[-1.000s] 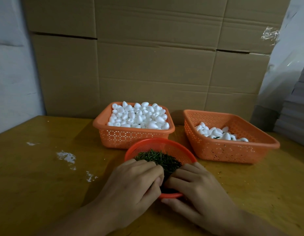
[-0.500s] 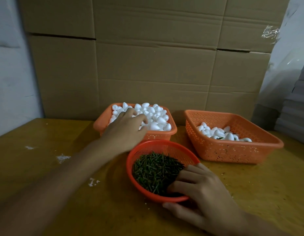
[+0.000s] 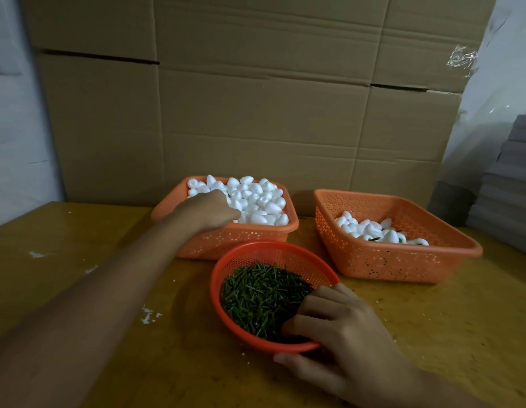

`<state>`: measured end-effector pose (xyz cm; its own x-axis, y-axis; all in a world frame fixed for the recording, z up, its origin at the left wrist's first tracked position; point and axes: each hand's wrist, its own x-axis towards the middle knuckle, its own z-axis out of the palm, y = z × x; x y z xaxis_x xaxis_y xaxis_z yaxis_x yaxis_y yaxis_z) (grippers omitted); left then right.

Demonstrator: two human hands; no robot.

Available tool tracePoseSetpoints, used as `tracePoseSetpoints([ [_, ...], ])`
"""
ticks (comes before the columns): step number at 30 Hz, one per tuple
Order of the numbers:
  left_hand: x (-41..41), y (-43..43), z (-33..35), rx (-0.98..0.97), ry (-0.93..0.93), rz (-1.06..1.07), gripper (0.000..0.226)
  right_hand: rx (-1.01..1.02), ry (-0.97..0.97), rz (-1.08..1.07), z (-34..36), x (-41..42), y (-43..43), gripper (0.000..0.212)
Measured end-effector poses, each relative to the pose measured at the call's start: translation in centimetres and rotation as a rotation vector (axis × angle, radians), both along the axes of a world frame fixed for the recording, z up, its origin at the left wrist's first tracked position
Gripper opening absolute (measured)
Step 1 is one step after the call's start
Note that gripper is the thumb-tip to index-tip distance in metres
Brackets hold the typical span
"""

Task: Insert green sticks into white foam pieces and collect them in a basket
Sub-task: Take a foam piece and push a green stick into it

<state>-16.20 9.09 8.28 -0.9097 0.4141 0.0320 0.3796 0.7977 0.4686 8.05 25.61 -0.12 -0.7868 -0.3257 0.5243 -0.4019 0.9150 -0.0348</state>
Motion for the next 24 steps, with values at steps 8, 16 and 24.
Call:
tracePoseSetpoints([
  [8, -0.4, -0.1, -1.3, 0.234, 0.196, 0.174, 0.031, 0.024, 0.002, -0.001, -0.3, -0.6, 0.5, 0.038],
  [16, 0.6, 0.0, -2.6, 0.462, 0.494, 0.189, 0.040, 0.031, -0.005, -0.013, -0.1, -0.5, 0.6, 0.039],
  [24, 3.9, -1.6, -0.4, 0.823, 0.445, 0.123, 0.038, 0.020, 0.031, 0.005, -0.3, -0.6, 0.6, 0.035],
])
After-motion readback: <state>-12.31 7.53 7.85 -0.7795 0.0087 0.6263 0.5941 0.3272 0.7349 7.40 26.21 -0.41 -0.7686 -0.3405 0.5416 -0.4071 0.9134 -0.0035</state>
